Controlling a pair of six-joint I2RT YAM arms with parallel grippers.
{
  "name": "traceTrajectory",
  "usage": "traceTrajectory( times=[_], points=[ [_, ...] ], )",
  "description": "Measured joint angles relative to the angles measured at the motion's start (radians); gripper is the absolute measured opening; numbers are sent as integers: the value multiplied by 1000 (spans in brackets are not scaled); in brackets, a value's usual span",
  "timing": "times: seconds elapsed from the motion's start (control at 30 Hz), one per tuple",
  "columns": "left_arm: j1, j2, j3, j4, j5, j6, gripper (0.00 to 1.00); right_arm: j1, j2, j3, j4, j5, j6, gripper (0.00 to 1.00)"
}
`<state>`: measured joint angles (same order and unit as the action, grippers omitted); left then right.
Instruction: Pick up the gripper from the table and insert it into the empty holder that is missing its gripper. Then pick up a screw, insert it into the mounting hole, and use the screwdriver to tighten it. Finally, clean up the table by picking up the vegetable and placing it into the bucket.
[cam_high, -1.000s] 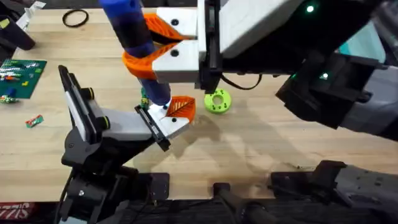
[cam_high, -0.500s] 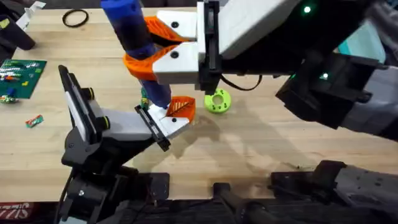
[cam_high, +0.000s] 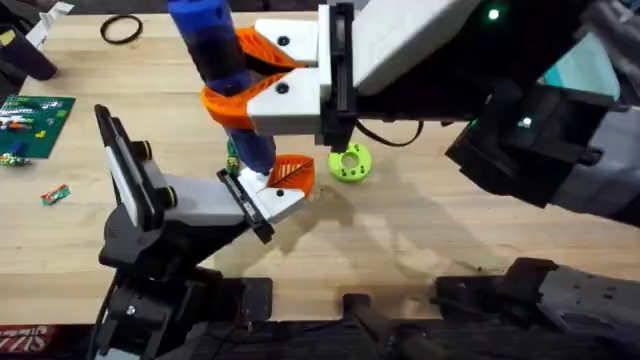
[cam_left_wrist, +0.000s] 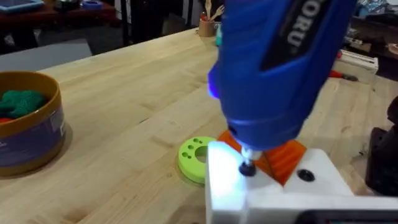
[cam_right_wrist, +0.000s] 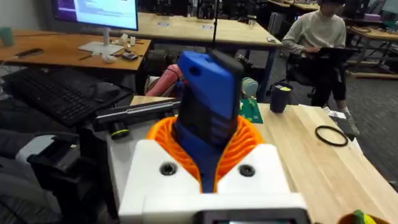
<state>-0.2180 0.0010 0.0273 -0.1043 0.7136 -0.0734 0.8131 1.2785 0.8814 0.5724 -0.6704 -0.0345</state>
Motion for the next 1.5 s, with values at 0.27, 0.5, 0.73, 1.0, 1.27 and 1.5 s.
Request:
traceTrajectory(
  times=[0.27, 0.5, 0.73, 1.0, 1.27, 1.5],
  points=[
    [0, 0, 0, 0, 0, 0, 17, 0, 0, 0, -2, 0, 0, 61],
    [0, 0, 0, 0, 0, 0, 17, 0, 0, 0, 2, -1, -1, 61],
    [0, 0, 0, 11, -4, 1, 17, 0, 15, -21, 137, -12, 16, 61],
    [0, 0, -1, 3, -3, 1, 17, -20, -56, -22, 222, -8, 16, 61],
    [0, 0, -1, 3, -3, 1, 17, -49, -57, -22, 180, -12, 13, 61],
    [0, 0, -1, 3, -3, 1, 17, -202, -57, -21, -70, -5, -11, 61]
  ],
)
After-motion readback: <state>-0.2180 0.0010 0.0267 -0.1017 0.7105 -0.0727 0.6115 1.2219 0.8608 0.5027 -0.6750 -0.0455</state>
